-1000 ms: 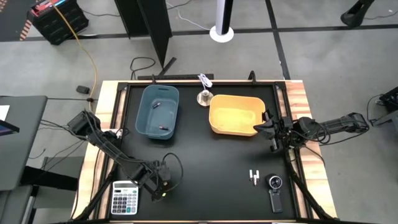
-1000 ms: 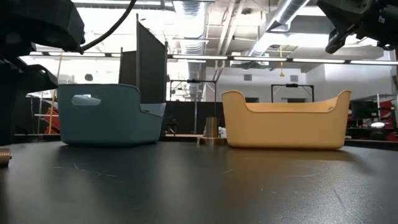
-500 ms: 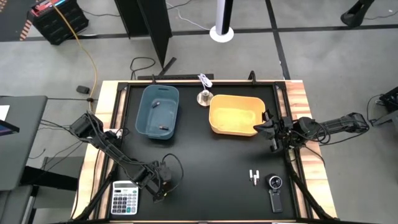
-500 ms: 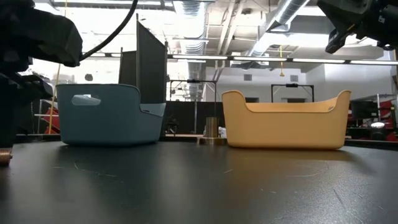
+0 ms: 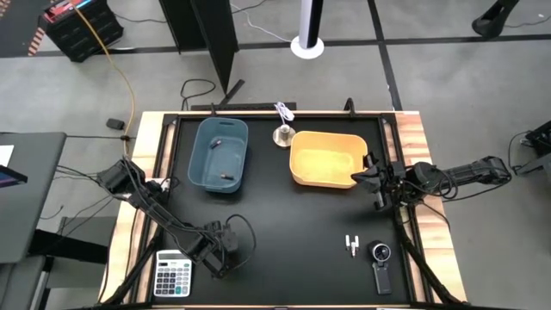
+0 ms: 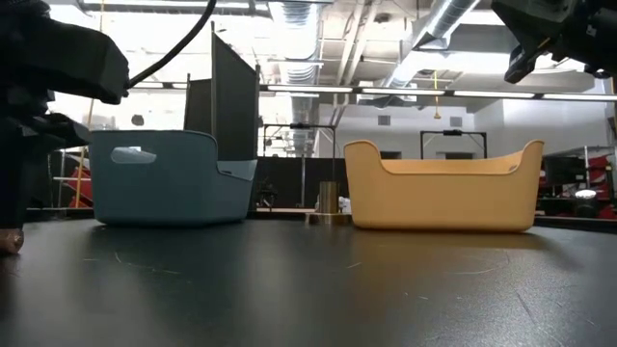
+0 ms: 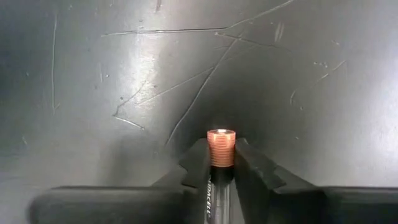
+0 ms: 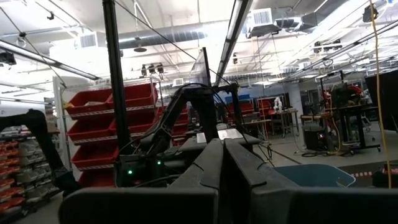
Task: Sort batteries
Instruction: Put the black battery into the blue bin
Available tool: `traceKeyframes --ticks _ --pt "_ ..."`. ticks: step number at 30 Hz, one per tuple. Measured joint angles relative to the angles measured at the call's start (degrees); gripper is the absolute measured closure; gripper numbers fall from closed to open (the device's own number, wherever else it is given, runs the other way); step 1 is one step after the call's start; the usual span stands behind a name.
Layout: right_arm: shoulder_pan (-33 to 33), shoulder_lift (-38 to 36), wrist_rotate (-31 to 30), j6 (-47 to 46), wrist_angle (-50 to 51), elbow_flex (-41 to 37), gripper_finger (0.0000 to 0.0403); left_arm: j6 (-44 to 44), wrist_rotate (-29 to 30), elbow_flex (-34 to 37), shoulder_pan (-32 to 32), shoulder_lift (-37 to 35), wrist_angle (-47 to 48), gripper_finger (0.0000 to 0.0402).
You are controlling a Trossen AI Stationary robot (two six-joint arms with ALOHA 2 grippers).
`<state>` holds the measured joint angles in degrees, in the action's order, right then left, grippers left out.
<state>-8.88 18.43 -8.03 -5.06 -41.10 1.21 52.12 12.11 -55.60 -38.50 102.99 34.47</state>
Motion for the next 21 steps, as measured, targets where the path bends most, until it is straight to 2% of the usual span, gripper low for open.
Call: traceKeyframes --ticks 12,21 --pt "0.0 0.0 0.0 -0.02 -0.01 0.0 0.0369 -5.06 0.12 0.6 0.26 -3.68 0.37 0.0361" --pt "0.0 -0.01 0.0 -0.01 0.07 0.0 0.0369 -6.62 2.88 0.77 0.37 -10.67 3.34 0.0361"
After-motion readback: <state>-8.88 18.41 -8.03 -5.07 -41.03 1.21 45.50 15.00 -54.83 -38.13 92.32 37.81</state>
